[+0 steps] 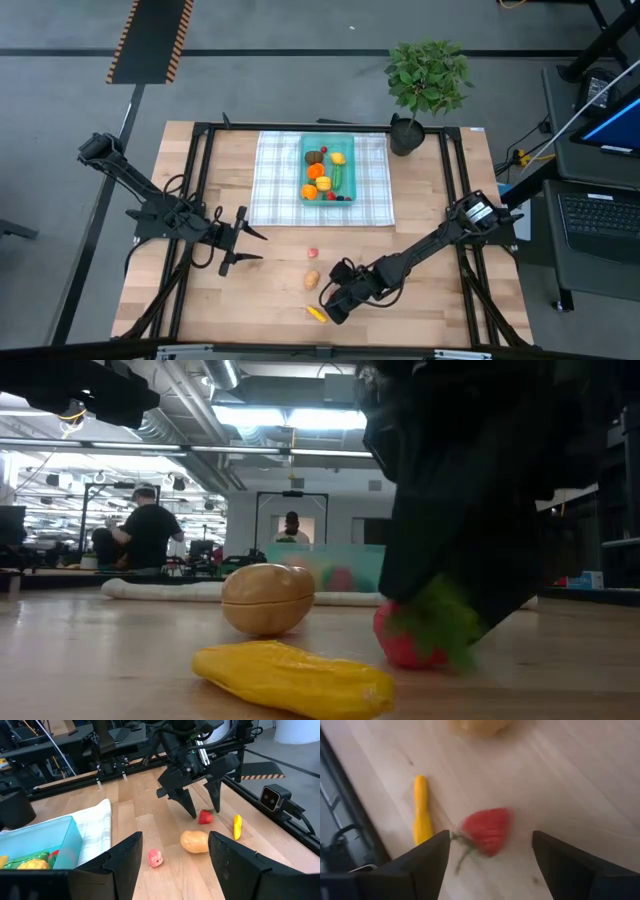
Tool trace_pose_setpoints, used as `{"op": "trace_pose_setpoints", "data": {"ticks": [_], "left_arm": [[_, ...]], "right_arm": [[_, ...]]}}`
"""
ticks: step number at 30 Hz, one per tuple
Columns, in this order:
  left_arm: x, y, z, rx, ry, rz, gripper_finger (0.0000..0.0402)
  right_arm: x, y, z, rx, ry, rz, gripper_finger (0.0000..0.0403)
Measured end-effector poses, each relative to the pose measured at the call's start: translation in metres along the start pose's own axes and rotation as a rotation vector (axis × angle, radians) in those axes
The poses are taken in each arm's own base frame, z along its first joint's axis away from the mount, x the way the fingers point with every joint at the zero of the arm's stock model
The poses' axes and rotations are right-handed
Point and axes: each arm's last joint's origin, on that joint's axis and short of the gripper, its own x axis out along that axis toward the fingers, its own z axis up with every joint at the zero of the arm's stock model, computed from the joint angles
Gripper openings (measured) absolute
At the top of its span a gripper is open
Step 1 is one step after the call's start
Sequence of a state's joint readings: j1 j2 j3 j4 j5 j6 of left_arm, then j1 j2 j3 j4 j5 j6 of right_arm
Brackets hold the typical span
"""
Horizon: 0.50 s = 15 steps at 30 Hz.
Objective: Pick and placing Produce into tupperware
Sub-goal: Put the red strawberry into the green bin
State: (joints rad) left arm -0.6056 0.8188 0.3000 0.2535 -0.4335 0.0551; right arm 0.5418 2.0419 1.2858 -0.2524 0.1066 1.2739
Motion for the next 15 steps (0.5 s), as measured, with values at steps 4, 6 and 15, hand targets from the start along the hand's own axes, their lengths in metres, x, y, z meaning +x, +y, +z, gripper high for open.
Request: {"op": "trace_pose_setpoints", "data": {"ticks": [4, 6, 15], "left_arm": [[0.0, 0.0001, -0.0002, 0.0, 0.002, 0.001, 0.022], [0.0, 0.0001, -0.0003, 0.001, 0.003, 0.001, 0.022], [0.0, 0.0, -0.0008, 0.002, 0.008, 0.0, 0.022]], "right_arm": [[0.0078, -0.0007, -0.0012, 0.0, -0.005, 0.004, 0.0284], [0.0094, -0.0014, -0.0016, -0.001, -0.004, 0.001, 0.0284], [0.0105, -0.0025, -0.0014, 0.004, -0.04, -0.017, 0.0284]]}}
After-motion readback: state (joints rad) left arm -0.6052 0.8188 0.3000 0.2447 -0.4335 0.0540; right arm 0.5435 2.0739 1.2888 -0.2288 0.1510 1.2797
